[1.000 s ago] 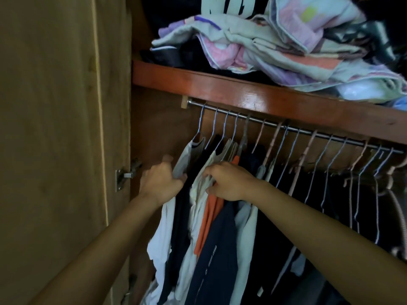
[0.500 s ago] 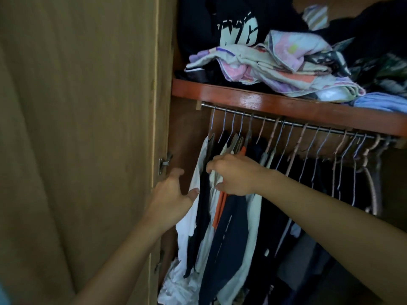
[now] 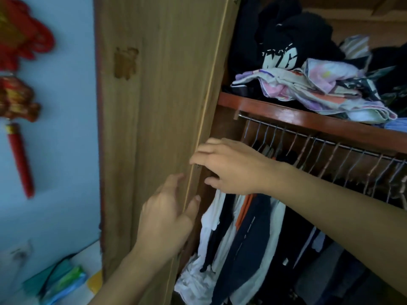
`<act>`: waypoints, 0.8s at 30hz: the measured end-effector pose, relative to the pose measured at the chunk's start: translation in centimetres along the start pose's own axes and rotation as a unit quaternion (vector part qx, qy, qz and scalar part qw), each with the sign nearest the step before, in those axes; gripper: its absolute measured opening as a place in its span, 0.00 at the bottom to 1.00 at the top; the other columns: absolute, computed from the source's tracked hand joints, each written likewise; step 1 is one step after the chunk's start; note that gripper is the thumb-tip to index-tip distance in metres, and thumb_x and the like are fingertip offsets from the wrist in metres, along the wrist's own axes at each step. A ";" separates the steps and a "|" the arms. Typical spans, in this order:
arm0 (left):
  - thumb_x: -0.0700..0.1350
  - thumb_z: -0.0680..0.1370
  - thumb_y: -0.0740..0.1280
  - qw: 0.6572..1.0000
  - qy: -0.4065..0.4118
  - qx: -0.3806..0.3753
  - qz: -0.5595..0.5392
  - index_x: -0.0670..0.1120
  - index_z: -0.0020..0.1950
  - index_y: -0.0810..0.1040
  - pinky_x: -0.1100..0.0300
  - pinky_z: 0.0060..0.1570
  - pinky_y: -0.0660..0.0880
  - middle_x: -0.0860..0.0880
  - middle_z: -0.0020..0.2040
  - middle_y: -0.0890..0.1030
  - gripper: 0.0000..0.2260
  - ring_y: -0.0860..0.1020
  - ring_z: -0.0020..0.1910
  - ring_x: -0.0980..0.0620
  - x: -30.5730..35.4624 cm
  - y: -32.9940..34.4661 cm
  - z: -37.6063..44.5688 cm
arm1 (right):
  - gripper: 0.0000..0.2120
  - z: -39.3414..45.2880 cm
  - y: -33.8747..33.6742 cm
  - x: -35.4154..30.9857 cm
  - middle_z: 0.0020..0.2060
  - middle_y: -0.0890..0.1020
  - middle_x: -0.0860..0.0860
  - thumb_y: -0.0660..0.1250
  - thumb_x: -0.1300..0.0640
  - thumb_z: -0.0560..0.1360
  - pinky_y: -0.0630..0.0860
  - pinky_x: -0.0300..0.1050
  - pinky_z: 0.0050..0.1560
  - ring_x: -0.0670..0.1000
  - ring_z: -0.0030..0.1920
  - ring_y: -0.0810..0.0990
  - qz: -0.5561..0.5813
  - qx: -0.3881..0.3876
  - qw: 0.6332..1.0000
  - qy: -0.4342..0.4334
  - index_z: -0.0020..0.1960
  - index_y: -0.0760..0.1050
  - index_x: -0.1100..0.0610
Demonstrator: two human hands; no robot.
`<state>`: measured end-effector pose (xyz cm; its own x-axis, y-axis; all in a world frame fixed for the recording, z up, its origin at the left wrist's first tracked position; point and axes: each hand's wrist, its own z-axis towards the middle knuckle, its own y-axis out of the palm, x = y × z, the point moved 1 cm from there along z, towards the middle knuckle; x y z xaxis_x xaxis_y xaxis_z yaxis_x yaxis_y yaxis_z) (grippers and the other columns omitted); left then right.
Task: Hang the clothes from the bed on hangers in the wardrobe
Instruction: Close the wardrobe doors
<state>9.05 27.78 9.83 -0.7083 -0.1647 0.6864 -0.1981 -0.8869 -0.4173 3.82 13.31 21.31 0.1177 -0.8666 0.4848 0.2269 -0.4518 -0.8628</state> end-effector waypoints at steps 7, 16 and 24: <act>0.48 0.74 0.67 0.985 -0.032 0.170 -0.013 0.49 0.60 0.75 0.62 0.52 0.68 0.56 0.54 0.77 0.15 0.74 0.54 0.57 -2.3 -4.7 -3.9 | 0.36 3.7 -3.7 -5.6 0.70 0.72 0.48 0.73 0.51 0.74 0.74 0.52 0.63 0.50 0.67 0.71 0.072 0.080 0.987 -0.120 0.77 0.61 0.50; 0.46 0.73 0.70 0.966 -0.080 0.247 0.009 0.44 0.73 0.63 0.54 0.65 0.67 0.50 0.67 0.69 0.31 0.68 0.67 0.51 -6.6 -7.5 -4.7 | 0.36 9.9 -5.7 -9.7 0.69 0.74 0.53 0.77 0.55 0.63 0.66 0.54 0.71 0.57 0.70 0.70 -0.132 0.185 0.950 -0.216 0.70 0.72 0.51; 0.50 0.71 0.76 0.972 -0.162 0.140 -0.098 0.48 0.79 0.53 0.47 0.71 0.66 0.50 0.77 0.62 0.43 0.63 0.75 0.51 -9.5 -5.8 -1.4 | 0.28 13.4 -5.3 -9.8 0.66 0.74 0.54 0.69 0.54 0.69 0.54 0.58 0.76 0.59 0.72 0.66 -0.315 0.065 0.919 -0.226 0.68 0.69 0.52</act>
<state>16.03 35.06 4.89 -0.4152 -0.0676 0.9072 -0.0841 -0.9901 -0.1123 14.43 27.03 23.02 0.3069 -0.2505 0.9182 0.4982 -0.7797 -0.3793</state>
